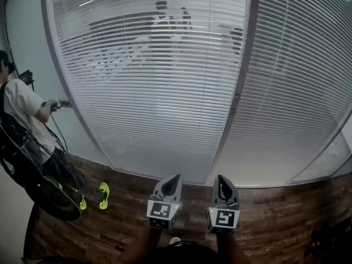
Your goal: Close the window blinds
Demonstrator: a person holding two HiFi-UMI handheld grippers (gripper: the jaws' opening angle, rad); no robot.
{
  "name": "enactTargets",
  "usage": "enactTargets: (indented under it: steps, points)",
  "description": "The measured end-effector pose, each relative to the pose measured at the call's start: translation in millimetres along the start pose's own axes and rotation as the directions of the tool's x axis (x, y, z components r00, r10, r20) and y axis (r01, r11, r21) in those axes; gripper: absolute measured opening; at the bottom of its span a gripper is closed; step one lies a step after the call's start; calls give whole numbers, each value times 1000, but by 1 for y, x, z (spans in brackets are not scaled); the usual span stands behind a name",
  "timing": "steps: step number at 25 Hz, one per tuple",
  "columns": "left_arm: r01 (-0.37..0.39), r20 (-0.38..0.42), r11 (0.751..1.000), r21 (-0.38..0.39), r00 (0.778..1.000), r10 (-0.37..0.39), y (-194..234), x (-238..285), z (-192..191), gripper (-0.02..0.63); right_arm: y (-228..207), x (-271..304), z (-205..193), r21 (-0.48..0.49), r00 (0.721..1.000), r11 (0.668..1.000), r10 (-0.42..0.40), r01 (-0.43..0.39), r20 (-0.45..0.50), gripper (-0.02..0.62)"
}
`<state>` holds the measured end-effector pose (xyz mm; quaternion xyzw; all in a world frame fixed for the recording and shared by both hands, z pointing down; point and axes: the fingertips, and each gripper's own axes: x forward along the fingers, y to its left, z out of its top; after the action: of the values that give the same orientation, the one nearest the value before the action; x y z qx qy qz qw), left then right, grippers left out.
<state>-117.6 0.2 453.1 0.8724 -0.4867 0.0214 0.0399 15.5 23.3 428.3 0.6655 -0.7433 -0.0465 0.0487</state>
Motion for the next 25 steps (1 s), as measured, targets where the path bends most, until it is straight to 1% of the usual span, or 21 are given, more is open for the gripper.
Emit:
enactTargets:
  steps: [3, 8, 12, 18, 20, 22, 25]
  points:
    - [1, 9, 1000, 11, 1000, -2, 1, 6, 0, 0, -1, 9, 1, -14, 998, 1000, 23, -22, 57, 3]
    - [-11, 52, 999, 37, 999, 9, 1, 5, 4, 0, 2, 10, 2, -16, 997, 1000, 25, -24, 74, 3]
    - [-10, 53, 1000, 16, 999, 9, 4, 2, 4, 0, 3, 9, -1, -14, 997, 1000, 19, -19, 68, 3]
    - [-34, 40, 999, 13, 999, 33, 13, -5, -1, 0, 11, 5, -5, -26, 998, 999, 26, -25, 58, 3]
    - [-30, 39, 1000, 6, 999, 29, 13, -6, 0, 0, 12, 4, -5, -32, 998, 999, 28, -26, 54, 3]
    - [-14, 49, 1000, 1, 999, 14, 10, -6, 1, 0, 13, 4, -7, -37, 999, 999, 28, -27, 43, 3]
    - [-18, 44, 1000, 7, 999, 18, 11, -5, -1, 0, 14, 6, -14, -37, 999, 999, 33, -32, 12, 3]
